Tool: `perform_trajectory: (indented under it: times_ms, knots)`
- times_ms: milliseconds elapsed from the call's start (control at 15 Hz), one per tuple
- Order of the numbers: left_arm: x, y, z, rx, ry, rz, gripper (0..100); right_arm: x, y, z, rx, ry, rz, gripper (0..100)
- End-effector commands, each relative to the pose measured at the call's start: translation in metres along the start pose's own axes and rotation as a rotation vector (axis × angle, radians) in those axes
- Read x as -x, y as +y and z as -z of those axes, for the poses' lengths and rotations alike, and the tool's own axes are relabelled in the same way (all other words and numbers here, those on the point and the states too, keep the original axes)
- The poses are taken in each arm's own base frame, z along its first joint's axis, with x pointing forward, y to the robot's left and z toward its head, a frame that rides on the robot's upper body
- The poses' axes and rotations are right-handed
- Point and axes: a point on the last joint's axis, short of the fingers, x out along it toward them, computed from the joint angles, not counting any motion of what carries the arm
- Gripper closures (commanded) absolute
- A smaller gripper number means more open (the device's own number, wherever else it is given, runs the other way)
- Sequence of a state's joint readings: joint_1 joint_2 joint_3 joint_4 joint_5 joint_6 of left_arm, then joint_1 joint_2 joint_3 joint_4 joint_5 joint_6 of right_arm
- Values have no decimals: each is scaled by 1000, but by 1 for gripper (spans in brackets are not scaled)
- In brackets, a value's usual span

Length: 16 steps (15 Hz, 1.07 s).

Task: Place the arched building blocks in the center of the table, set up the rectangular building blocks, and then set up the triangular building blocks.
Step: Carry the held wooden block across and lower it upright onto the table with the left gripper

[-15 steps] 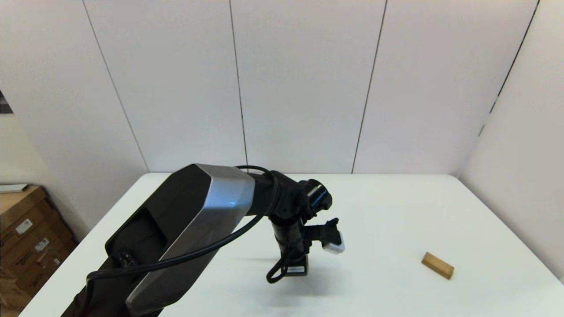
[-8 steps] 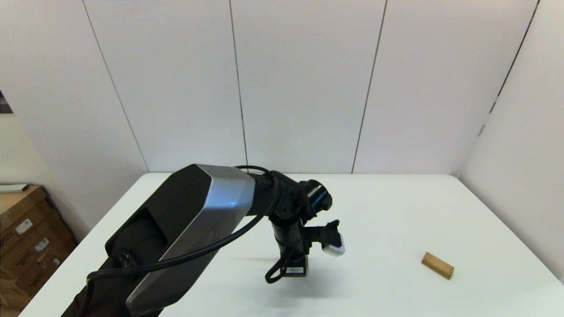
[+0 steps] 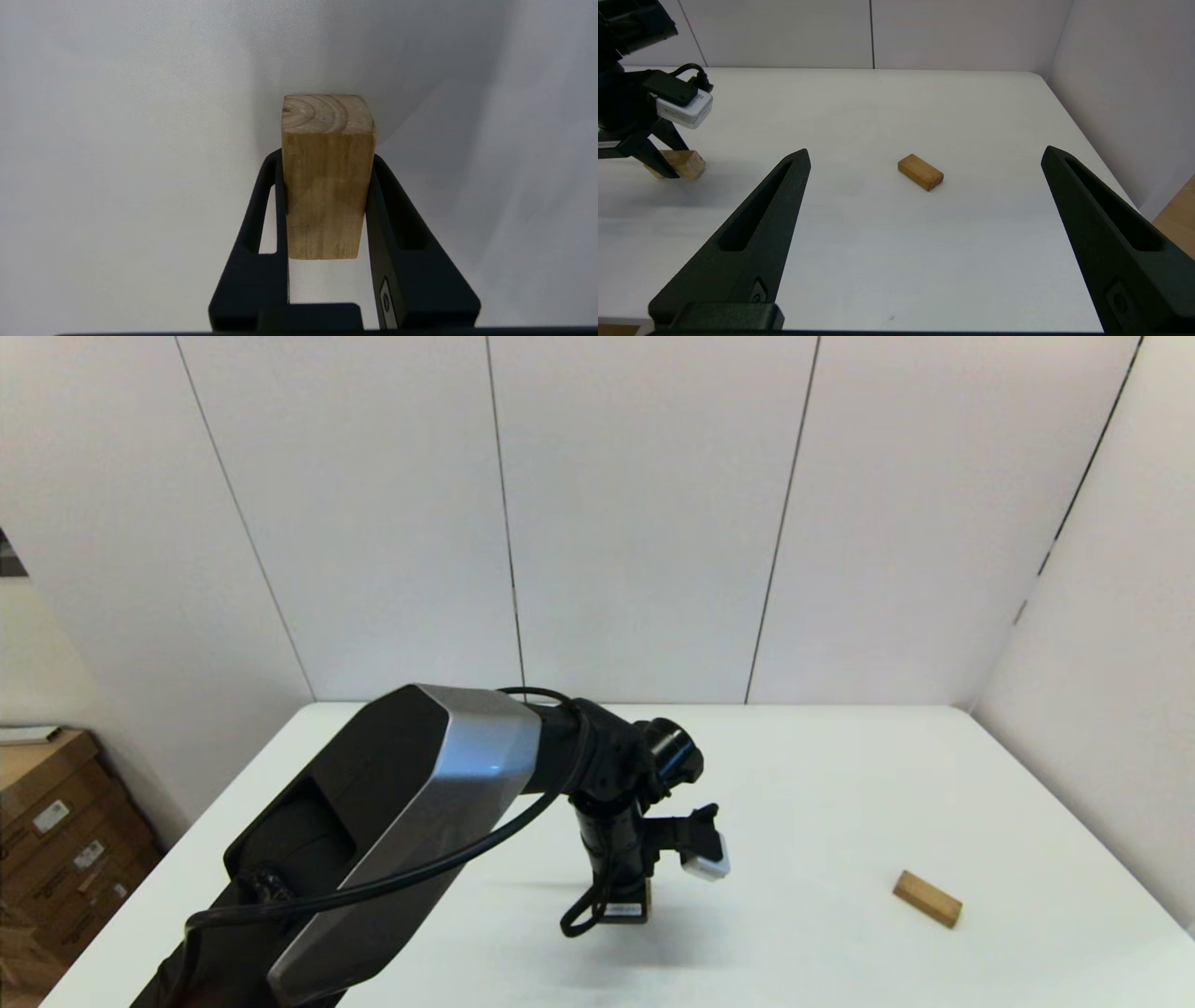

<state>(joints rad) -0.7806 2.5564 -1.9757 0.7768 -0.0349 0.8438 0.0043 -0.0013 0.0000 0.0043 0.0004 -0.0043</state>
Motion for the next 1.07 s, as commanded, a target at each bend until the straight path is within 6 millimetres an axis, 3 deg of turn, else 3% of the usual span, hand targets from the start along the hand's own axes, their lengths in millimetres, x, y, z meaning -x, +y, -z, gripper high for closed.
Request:
perform_trajectory:
  times_ms: [67,1067]
  knots:
    - [0,-1,1,-4,6,7,100,0,0,0,0,2,0,0]
    - [0,-1,2,-3,39,-4,100,0,0,0,0,2,0,0]
